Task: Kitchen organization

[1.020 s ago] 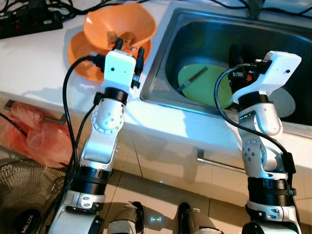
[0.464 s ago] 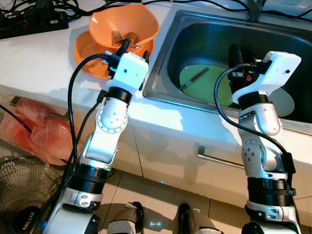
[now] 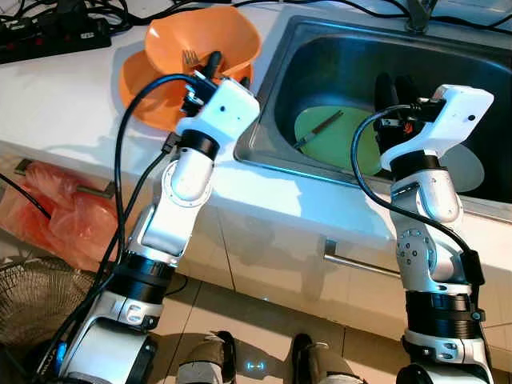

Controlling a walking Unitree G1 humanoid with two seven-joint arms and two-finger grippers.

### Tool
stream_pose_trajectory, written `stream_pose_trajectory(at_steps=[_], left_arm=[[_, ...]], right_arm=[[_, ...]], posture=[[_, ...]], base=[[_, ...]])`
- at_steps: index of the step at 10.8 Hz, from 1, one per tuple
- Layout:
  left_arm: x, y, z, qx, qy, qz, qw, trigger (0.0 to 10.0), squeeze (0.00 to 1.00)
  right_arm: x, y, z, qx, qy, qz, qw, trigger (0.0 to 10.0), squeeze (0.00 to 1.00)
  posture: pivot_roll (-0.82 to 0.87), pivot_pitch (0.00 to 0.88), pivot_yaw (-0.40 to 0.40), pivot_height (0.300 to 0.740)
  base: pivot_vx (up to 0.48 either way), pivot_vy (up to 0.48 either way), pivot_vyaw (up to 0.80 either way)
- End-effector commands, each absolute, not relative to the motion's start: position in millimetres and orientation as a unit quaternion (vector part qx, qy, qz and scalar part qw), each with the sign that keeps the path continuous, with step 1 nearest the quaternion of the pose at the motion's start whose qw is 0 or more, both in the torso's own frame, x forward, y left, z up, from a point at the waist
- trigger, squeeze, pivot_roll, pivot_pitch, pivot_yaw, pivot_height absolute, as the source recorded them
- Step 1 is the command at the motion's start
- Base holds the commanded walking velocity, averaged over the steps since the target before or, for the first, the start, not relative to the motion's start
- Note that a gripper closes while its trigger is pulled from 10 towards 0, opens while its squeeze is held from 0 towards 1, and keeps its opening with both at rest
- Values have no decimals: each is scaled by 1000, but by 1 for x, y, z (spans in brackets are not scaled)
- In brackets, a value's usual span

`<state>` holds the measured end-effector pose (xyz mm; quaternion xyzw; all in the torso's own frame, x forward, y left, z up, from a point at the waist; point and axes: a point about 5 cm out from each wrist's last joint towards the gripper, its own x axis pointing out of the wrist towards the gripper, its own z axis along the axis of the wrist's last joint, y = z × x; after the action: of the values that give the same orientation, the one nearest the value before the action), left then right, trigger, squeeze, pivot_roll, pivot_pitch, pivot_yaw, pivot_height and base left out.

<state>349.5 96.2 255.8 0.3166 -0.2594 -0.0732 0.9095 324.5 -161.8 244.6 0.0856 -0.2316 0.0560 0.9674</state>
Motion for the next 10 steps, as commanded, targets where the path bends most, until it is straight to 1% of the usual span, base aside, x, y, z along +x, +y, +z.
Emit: stream_pose_trajectory(at_steps=[1,2,4,7,10], left_arm=[[351,94,258,331,-258,-79,904,10000,0],[353,94,257,331,-247,-81,907,10000,0],[356,96,254,354,-237,-71,902,10000,0],[360,102,257,395,-232,-40,888,10000,0],[359,100,257,393,-237,-41,888,9922,0]], right_arm=[[324,-162,244,90,-233,55,967,10000,0],[324,-162,244,90,-234,55,967,10000,0],[324,-162,244,90,-235,55,966,10000,0],[324,-161,244,92,-236,57,966,10000,0],[325,-161,244,91,-235,56,966,10000,0]], posture=[[87,207,32,740],[84,204,34,740],[84,195,35,740],[86,185,35,740],[83,193,33,740]], base=[[0,0,0],[0,0,0],[0,0,0],[0,0,0],[0,0,0]])
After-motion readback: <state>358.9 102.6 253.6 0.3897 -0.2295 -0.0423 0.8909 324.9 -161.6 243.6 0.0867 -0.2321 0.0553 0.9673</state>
